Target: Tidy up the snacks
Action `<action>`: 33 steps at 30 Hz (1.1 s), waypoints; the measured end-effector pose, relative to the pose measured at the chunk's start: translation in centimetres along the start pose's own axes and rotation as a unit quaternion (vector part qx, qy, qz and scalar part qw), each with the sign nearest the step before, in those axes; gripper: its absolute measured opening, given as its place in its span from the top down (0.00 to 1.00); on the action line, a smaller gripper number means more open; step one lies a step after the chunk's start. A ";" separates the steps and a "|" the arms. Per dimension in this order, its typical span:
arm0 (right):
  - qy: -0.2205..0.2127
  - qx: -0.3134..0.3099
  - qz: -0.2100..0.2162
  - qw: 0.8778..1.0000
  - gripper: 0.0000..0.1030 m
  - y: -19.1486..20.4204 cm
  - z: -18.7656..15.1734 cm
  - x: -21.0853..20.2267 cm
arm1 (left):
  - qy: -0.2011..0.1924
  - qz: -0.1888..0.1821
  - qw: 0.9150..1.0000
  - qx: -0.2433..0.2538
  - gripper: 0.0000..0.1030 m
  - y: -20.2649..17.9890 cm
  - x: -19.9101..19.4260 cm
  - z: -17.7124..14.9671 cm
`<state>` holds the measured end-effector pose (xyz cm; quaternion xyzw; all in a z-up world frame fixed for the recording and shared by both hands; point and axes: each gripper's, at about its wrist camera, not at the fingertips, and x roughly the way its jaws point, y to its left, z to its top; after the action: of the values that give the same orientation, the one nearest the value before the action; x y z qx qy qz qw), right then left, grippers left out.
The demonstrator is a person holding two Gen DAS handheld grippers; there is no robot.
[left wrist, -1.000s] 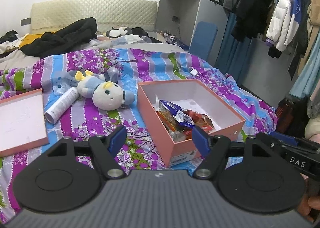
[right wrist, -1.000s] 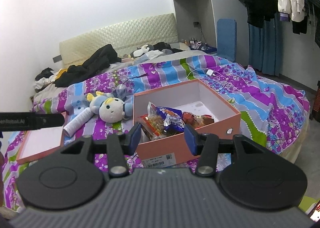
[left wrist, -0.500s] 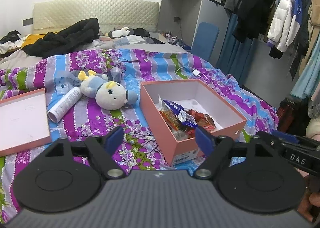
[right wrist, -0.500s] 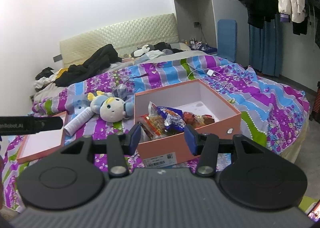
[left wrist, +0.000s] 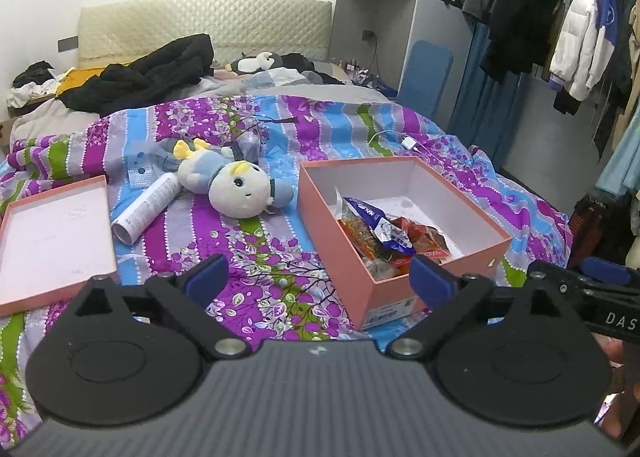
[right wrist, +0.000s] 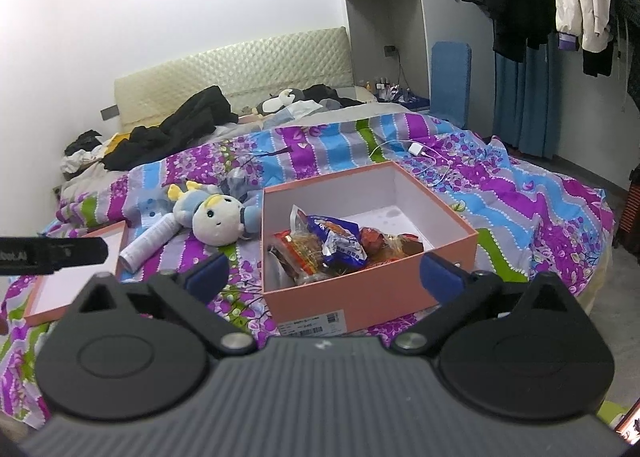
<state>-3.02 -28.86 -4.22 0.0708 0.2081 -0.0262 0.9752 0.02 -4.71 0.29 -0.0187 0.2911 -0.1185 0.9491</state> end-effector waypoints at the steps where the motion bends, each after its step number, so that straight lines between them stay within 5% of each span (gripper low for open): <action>1: -0.001 -0.002 0.001 1.000 0.00 0.1 0.1 0.0 | 0.001 0.002 1.000 0.001 0.04 0.0 0.0 0.0; 33: -0.014 0.000 0.001 1.000 0.00 -0.4 1.0 0.5 | 0.003 0.003 1.000 -0.010 0.03 0.7 0.2 0.6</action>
<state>-2.16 -29.39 -3.59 0.0709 0.1945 -0.0262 0.9780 0.65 -4.10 0.57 -0.0269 0.2952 -0.1126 0.9484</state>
